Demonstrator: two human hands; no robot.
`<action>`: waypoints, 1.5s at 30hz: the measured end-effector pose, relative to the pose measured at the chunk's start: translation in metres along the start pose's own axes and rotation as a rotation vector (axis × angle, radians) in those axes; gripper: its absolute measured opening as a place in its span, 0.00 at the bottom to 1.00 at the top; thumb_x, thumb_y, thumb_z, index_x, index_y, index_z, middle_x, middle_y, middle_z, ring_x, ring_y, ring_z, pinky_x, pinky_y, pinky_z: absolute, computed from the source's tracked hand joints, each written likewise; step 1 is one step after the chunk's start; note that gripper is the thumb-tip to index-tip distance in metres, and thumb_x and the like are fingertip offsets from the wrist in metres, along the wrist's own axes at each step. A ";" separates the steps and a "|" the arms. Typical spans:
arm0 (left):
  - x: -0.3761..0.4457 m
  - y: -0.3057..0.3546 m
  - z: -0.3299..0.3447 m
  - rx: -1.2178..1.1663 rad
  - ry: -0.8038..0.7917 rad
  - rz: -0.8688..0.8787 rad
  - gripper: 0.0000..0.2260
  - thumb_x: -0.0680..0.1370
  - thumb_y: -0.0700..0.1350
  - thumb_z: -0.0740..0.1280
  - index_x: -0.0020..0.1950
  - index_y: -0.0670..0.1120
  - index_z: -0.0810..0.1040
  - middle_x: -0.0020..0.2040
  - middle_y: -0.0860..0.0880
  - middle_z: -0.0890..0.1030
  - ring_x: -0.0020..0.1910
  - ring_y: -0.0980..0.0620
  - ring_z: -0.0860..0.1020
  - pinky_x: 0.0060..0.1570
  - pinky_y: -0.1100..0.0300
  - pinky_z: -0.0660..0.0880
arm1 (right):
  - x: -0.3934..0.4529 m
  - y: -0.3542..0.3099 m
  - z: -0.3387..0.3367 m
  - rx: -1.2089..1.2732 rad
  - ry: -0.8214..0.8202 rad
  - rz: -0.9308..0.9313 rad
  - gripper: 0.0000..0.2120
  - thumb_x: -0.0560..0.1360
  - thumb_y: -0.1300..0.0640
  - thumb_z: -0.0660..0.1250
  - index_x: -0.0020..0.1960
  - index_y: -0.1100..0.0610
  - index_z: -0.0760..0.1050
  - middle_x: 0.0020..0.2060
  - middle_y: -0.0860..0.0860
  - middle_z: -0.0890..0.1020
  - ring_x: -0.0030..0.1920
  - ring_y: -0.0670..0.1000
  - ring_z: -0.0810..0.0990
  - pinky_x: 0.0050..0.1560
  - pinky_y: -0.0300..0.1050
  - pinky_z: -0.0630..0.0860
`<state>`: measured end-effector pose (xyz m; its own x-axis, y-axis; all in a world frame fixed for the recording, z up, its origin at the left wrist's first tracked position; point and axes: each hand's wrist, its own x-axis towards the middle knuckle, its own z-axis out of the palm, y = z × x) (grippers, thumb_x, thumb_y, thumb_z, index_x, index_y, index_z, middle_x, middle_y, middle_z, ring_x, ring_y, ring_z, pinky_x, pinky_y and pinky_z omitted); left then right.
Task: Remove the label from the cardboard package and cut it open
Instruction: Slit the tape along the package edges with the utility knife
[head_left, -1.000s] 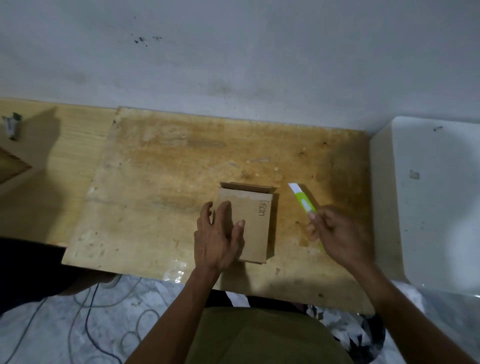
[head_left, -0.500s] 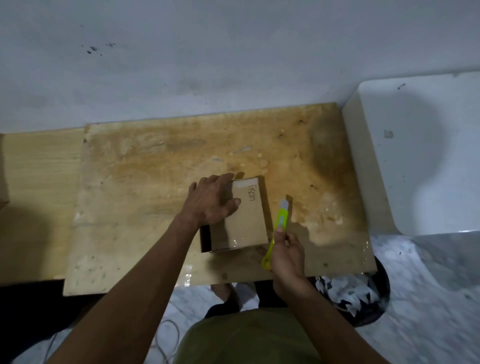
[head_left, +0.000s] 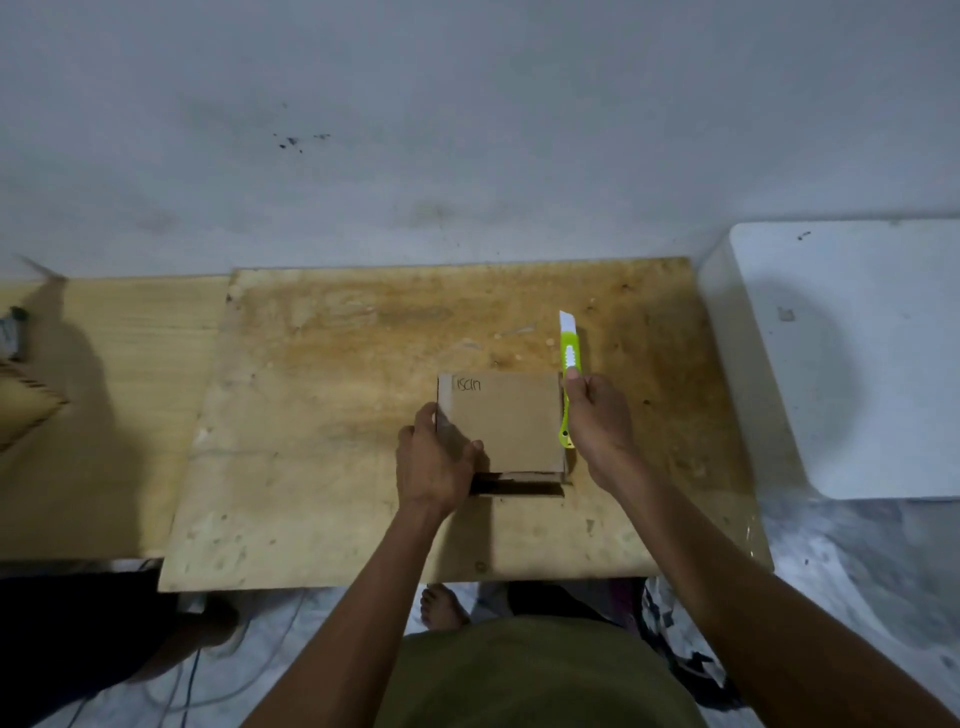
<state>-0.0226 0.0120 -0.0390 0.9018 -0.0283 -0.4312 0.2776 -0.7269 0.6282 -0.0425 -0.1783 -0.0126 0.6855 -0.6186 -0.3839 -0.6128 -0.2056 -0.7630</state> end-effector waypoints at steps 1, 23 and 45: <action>-0.003 0.002 0.002 0.006 -0.004 0.012 0.39 0.72 0.56 0.75 0.77 0.48 0.60 0.67 0.40 0.71 0.66 0.38 0.72 0.63 0.44 0.74 | 0.003 0.000 0.001 -0.010 -0.014 -0.011 0.20 0.82 0.47 0.57 0.35 0.55 0.67 0.31 0.50 0.71 0.32 0.50 0.69 0.31 0.46 0.62; 0.022 -0.004 0.010 0.510 -0.106 0.521 0.52 0.61 0.78 0.66 0.78 0.55 0.59 0.80 0.41 0.52 0.78 0.35 0.49 0.75 0.35 0.55 | 0.004 0.053 -0.027 0.134 -0.060 0.057 0.14 0.81 0.45 0.60 0.48 0.54 0.75 0.41 0.50 0.84 0.31 0.47 0.84 0.33 0.46 0.80; 0.032 -0.010 0.017 0.445 -0.193 0.580 0.51 0.65 0.74 0.67 0.81 0.52 0.55 0.82 0.46 0.41 0.80 0.43 0.33 0.76 0.38 0.49 | -0.028 0.046 -0.005 -0.221 0.064 -0.127 0.20 0.82 0.49 0.58 0.73 0.47 0.69 0.52 0.56 0.85 0.49 0.62 0.82 0.43 0.47 0.77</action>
<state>-0.0024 0.0065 -0.0702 0.7770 -0.5807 -0.2429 -0.4209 -0.7662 0.4856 -0.0914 -0.1748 -0.0340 0.7405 -0.6225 -0.2532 -0.5993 -0.4412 -0.6679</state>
